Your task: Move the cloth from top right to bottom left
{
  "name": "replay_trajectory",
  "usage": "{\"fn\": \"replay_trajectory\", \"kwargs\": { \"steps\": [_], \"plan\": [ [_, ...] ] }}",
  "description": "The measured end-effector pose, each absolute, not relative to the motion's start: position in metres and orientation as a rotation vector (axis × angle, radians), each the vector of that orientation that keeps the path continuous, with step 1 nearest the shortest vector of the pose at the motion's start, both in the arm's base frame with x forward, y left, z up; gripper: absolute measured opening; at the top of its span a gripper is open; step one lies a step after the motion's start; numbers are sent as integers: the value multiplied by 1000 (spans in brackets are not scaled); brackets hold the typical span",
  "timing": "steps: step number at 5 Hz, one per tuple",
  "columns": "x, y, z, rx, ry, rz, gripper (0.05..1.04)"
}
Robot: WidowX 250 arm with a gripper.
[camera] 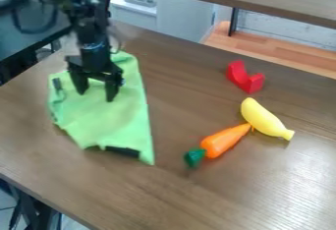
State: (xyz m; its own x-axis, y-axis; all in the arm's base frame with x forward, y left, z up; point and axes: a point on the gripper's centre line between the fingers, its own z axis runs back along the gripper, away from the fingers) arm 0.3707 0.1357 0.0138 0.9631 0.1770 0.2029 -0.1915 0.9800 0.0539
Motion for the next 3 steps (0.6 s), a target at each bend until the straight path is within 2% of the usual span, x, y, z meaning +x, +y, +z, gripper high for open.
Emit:
{"fn": "replay_trajectory", "kwargs": {
  "steps": [3],
  "plan": [
    [427, 89, 12, 80, -220, 207, 999]
  ]
}}
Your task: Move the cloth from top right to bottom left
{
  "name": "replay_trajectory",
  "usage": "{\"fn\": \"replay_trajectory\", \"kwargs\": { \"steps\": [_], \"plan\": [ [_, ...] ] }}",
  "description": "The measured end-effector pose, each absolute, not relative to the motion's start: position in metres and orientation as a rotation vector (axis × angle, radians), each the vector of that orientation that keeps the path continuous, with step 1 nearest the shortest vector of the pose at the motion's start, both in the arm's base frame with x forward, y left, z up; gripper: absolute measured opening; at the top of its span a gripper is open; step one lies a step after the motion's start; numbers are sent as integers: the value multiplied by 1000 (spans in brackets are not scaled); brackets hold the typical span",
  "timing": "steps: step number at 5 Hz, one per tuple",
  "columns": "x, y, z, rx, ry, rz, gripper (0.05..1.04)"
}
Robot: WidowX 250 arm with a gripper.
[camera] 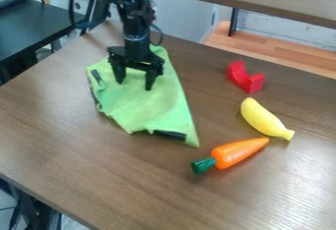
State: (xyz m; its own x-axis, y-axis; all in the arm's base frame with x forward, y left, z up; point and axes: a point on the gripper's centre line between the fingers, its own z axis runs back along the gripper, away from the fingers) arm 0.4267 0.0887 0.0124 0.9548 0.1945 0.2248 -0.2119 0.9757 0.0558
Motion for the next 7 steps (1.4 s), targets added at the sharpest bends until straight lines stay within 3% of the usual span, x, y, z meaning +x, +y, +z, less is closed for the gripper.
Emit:
{"fn": "replay_trajectory", "kwargs": {
  "steps": [2, 4, 7],
  "plan": [
    [441, 66, 12, 78, -226, 188, 999],
    [433, 85, 7, 119, -246, 168, 999],
    [367, 157, 6, 118, -223, 95, 1000]
  ]
}}
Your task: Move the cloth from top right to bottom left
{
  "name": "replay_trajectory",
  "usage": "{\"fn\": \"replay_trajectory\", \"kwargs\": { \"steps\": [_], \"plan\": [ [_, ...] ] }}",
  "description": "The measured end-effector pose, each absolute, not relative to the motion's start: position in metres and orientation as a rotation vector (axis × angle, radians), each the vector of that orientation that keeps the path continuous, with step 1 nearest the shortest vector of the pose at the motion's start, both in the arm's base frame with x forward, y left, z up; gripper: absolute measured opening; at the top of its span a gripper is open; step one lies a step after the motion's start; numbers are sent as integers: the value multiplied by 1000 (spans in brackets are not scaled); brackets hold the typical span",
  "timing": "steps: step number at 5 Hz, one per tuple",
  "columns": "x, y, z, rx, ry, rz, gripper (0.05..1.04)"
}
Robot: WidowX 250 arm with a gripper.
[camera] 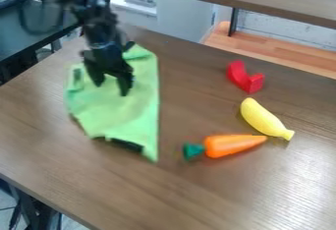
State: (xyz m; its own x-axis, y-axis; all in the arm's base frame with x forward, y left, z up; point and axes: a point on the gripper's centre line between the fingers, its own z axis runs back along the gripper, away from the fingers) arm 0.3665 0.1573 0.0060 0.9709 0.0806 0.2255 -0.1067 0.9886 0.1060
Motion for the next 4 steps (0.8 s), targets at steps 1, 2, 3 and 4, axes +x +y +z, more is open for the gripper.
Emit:
{"fn": "replay_trajectory", "kwargs": {
  "steps": [1, 2, 3, 4],
  "plan": [
    [346, 184, 5, 93, -192, 91, 1000],
    [330, 206, 5, 92, -173, 99, 1000],
    [315, 214, 6, 84, -164, 145, 1001],
    [299, 204, 9, 10, -136, 201, 999]
  ]
}}
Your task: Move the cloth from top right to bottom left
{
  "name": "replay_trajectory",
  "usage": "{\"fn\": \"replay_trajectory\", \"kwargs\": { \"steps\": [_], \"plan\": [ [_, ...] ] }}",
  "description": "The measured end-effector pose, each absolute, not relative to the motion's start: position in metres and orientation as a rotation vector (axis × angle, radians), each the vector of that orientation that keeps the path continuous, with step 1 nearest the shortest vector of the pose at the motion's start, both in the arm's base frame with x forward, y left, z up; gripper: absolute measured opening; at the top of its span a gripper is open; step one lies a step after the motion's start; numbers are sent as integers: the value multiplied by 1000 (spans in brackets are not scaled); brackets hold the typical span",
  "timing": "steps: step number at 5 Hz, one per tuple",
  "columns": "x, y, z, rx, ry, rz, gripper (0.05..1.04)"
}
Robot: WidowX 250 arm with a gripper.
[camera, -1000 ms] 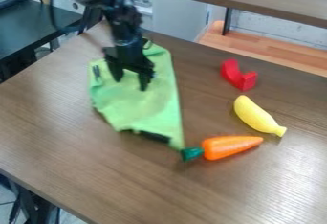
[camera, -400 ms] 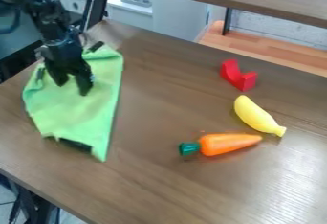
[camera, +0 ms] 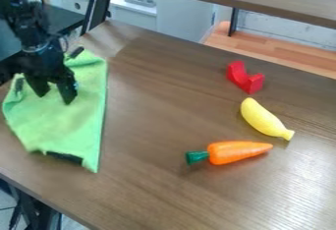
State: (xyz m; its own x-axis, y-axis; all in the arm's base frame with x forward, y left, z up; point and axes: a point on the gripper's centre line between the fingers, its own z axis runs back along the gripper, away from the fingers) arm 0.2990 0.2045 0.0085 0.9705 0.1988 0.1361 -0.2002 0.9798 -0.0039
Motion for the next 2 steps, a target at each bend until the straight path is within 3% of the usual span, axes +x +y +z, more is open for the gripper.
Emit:
{"fn": "replay_trajectory", "kwargs": {
  "steps": [1, 2],
  "plan": [
    [289, 194, 12, -50, -88, 263, 999],
    [290, 181, 9, -40, -82, 279, 999]
  ]
}}
